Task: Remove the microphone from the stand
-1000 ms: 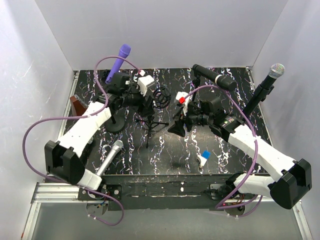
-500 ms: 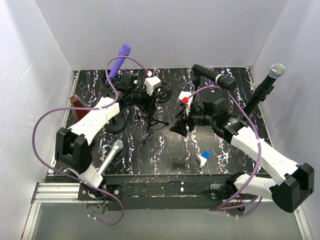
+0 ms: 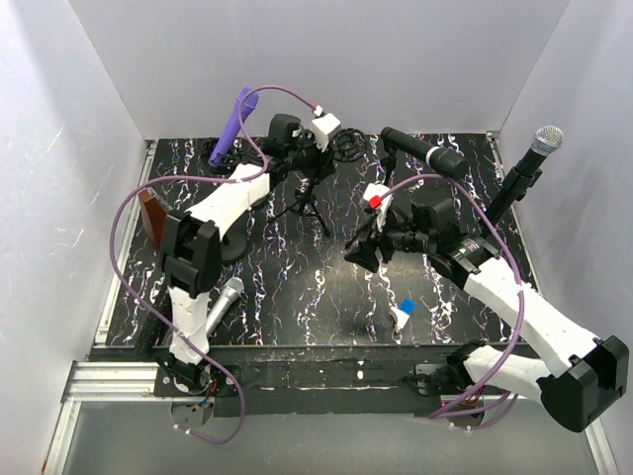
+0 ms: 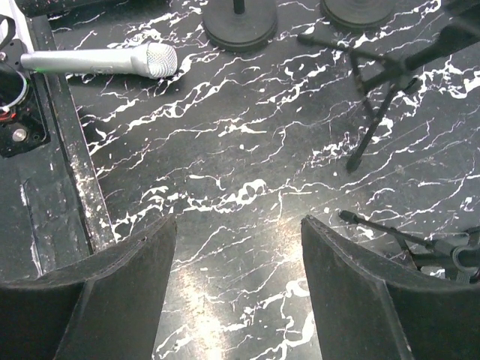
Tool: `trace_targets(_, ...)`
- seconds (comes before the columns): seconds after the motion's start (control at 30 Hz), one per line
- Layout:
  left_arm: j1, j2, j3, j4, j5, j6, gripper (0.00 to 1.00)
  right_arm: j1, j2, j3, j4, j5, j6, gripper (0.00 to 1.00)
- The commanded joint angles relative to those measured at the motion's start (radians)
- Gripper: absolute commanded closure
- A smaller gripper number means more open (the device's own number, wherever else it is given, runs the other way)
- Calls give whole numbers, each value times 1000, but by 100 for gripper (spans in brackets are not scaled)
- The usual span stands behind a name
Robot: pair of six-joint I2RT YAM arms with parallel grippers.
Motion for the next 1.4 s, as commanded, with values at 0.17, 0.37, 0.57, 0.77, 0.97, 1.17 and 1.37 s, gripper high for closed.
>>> trace_targets(0.17, 11, 168, 219, 197, -125, 37, 100, -7, -87, -44, -41, 37, -30, 25)
trace_targets(0.37, 12, 164, 175, 389, -173, -39, 100, -5, -90, -50, -46, 40, -23, 25)
trace_targets(0.57, 12, 181, 184, 501, -185, -108, 100, -5, -81, -27, -89, 51, -45, 26)
trace_targets(0.77, 13, 183, 139, 612, -201, -176, 100, -7, -58, -2, -124, 66, -71, 26)
trace_targets(0.97, 10, 240, 248, 667, -248, -214, 100, -8, -12, 39, -147, 74, -95, 26)
trace_targets(1.17, 8, 214, 236, 731, -313, -230, 100, -7, 19, 71, -156, 83, -114, 26)
trace_targets(1.37, 7, 71, 16, 788, -337, -230, 100, -8, 37, 83, -152, 75, -122, 26)
